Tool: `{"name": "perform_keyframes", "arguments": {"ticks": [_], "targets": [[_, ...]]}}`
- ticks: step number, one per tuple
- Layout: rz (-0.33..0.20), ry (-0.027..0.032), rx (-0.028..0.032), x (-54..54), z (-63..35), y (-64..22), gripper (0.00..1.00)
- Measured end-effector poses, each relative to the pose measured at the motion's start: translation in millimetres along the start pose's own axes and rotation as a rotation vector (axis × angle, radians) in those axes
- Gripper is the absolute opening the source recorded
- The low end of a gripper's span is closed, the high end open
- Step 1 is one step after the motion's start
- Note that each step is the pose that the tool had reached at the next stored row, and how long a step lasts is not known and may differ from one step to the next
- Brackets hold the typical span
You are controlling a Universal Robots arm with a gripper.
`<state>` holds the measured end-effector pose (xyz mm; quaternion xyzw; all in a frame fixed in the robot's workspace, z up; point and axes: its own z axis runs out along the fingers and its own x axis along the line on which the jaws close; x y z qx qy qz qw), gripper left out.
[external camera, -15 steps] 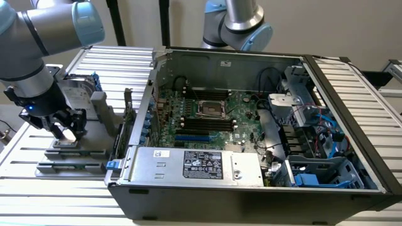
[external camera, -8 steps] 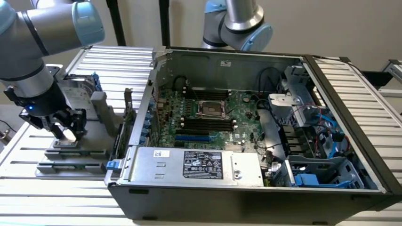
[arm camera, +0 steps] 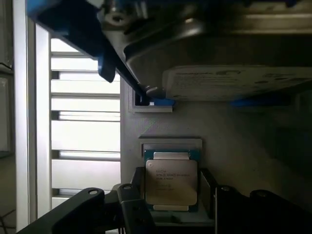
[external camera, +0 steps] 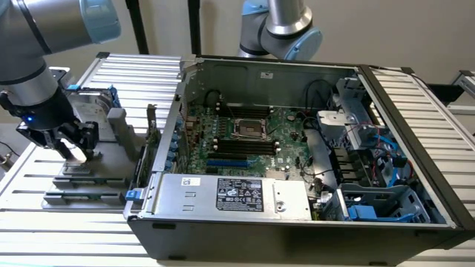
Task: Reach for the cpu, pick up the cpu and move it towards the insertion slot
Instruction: 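Pick up the cpu and move it towards the insertion slot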
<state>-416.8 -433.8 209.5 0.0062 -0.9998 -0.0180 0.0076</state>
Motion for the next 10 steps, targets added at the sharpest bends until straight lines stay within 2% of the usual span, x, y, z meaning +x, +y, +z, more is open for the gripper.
{"name": "perform_keyframes", "arguments": {"ticks": [10], "targets": [[0.000,0.0000,0.0000,0.6,-45.6,1.7,0.54]]}}
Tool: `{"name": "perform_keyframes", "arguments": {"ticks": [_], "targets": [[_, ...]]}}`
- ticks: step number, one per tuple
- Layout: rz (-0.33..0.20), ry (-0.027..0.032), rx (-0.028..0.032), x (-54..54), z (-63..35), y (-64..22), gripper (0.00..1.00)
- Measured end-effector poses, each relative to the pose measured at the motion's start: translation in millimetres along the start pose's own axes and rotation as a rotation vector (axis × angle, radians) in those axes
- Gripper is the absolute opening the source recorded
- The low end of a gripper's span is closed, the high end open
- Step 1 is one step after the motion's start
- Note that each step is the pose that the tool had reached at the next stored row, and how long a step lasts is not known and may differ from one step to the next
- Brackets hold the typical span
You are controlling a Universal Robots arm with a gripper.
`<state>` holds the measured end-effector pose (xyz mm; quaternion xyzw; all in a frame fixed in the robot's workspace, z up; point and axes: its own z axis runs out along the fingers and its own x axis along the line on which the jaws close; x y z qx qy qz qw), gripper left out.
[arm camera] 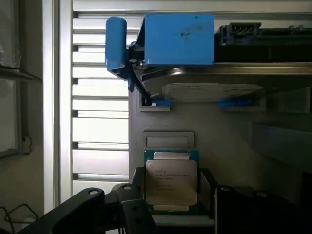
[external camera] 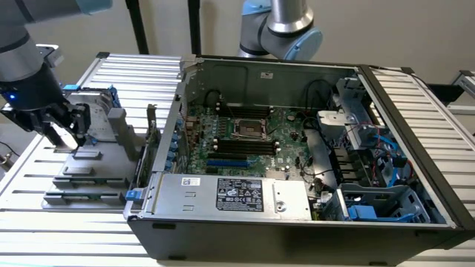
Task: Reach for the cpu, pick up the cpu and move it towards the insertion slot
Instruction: 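Pick up the cpu and move it towards the insertion slot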
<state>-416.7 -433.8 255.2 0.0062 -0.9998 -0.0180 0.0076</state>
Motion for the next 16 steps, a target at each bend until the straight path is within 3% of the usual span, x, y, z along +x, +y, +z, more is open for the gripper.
{"name": "perform_keyframes", "arguments": {"ticks": [10,16], "targets": [[0.000,0.0000,0.0001,-4.5,-45.6,1.5,0.54],[0.000,-0.0001,-0.0001,-21.5,-73.1,2.4,0.54]]}}
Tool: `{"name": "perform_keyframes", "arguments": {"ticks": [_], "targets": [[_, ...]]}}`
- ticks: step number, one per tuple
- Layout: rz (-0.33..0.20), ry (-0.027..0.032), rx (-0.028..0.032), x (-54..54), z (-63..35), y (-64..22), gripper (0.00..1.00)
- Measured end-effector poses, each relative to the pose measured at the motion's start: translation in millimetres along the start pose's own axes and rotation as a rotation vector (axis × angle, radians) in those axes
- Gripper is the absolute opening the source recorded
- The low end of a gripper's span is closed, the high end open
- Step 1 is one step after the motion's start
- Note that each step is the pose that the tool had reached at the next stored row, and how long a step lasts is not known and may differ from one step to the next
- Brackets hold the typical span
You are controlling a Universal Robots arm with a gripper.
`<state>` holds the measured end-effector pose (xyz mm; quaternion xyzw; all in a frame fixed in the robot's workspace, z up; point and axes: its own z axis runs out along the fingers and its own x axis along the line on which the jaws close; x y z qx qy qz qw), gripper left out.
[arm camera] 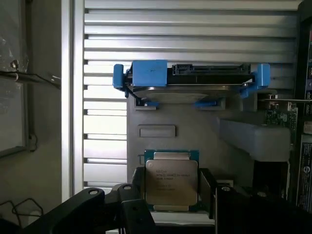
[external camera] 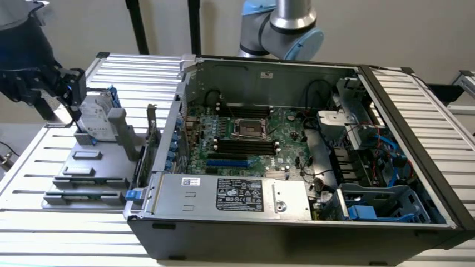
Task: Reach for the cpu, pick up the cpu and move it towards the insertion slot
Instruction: 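Pick up the cpu and move it towards the insertion slot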
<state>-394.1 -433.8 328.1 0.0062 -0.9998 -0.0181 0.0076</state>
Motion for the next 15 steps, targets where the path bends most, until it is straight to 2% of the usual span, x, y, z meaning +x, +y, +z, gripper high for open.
{"name": "perform_keyframes", "arguments": {"ticks": [6,15], "targets": [[0.000,0.0001,-0.0003,-26.5,-25.9,0.6,0.54],[0.000,0.0005,-0.0007,-67.0,-48.3,0.9,0.54]]}}
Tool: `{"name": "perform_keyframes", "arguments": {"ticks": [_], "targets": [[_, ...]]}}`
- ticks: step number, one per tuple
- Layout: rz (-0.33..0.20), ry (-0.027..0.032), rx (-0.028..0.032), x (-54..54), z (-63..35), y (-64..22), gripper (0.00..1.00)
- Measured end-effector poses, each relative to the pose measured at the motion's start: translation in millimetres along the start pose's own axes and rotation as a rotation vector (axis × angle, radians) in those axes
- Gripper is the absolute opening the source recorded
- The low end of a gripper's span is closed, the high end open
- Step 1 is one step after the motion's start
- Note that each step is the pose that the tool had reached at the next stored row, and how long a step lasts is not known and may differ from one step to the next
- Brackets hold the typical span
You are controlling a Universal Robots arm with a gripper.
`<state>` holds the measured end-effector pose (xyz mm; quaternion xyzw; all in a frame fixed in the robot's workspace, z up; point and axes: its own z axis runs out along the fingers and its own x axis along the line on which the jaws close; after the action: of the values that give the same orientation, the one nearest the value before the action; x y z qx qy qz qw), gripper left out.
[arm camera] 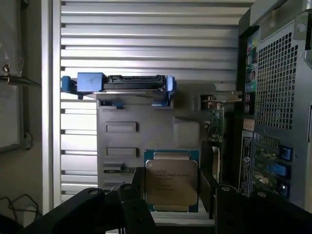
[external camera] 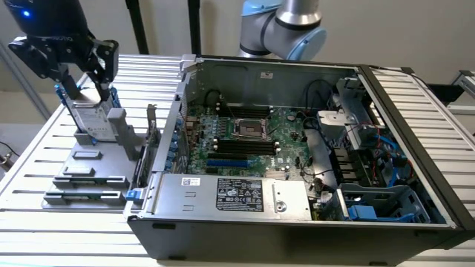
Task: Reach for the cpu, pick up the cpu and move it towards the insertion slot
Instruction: 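Pick up the cpu and move it towards the insertion slot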
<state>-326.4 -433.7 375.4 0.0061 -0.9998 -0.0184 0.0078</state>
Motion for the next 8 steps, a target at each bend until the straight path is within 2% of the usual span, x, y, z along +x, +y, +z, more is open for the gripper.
{"name": "perform_keyframes", "arguments": {"ticks": [8], "targets": [[0.000,0.0009,-0.0002,-36.2,-14.0,0.1,0.54]]}}
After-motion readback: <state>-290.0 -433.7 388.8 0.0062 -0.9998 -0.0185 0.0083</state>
